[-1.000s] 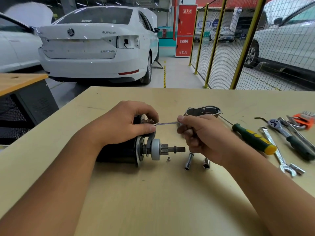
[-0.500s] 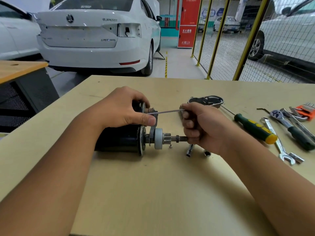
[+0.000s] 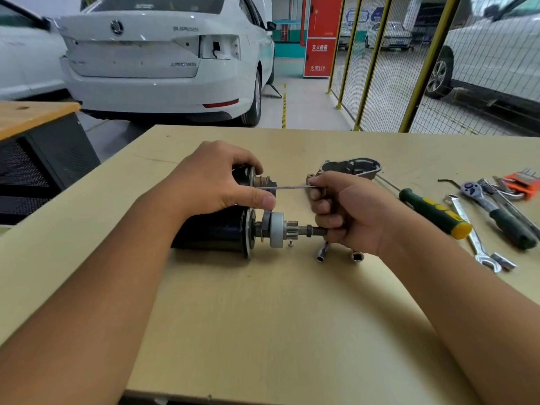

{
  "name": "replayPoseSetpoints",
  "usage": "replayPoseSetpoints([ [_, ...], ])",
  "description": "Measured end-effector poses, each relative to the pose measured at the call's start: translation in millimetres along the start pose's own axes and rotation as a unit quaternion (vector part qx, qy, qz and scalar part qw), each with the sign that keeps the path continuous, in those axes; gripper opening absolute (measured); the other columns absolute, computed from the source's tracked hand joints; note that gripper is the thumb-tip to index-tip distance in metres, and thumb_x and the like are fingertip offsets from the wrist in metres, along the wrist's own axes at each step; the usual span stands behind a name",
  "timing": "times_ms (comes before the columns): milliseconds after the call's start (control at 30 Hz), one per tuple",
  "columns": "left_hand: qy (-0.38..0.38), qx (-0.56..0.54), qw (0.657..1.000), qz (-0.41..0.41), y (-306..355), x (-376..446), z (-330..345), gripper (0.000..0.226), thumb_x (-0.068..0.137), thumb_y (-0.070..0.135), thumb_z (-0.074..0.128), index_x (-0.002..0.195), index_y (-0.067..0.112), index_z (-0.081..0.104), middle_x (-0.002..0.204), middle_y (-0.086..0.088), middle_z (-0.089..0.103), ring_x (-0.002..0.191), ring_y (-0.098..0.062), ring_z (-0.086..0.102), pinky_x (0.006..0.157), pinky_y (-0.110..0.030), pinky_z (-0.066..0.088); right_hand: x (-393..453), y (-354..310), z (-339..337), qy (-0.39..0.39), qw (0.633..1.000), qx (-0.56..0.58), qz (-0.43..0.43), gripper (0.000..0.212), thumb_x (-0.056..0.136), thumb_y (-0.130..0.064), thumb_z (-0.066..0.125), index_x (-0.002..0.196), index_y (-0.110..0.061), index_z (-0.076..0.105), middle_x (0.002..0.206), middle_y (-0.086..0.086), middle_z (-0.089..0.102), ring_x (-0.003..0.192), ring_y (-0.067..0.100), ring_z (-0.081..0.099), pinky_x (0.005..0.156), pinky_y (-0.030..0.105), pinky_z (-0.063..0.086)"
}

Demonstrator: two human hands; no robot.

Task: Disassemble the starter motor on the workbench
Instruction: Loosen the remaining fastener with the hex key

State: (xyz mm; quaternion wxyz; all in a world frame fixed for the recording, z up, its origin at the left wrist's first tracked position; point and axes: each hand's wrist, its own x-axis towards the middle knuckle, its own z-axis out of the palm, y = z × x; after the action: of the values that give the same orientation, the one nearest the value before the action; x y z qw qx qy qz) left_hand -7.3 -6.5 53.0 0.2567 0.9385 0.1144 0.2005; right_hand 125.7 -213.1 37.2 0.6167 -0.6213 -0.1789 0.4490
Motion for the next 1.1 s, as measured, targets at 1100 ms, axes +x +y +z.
replayPoseSetpoints([
  [1100, -0.015, -0.072, 0.996, 0.055, -6, -1, 3, 0.022, 0.078, 0.050, 0.075, 0.090, 0.032, 0.077, 0.072, 0.018, 0.065, 0.069, 0.000, 0.056, 0.068, -0.021, 0.043, 3, -6, -25, -0.121, 0.982, -0.019, -0.141, 0.038, 0.088, -0.032, 0.069, 0.104, 0.002, 0.073, 0.078, 0.019, 0.066, 0.051, 0.016, 0.051, 0.050, 0.026, 0.046],
])
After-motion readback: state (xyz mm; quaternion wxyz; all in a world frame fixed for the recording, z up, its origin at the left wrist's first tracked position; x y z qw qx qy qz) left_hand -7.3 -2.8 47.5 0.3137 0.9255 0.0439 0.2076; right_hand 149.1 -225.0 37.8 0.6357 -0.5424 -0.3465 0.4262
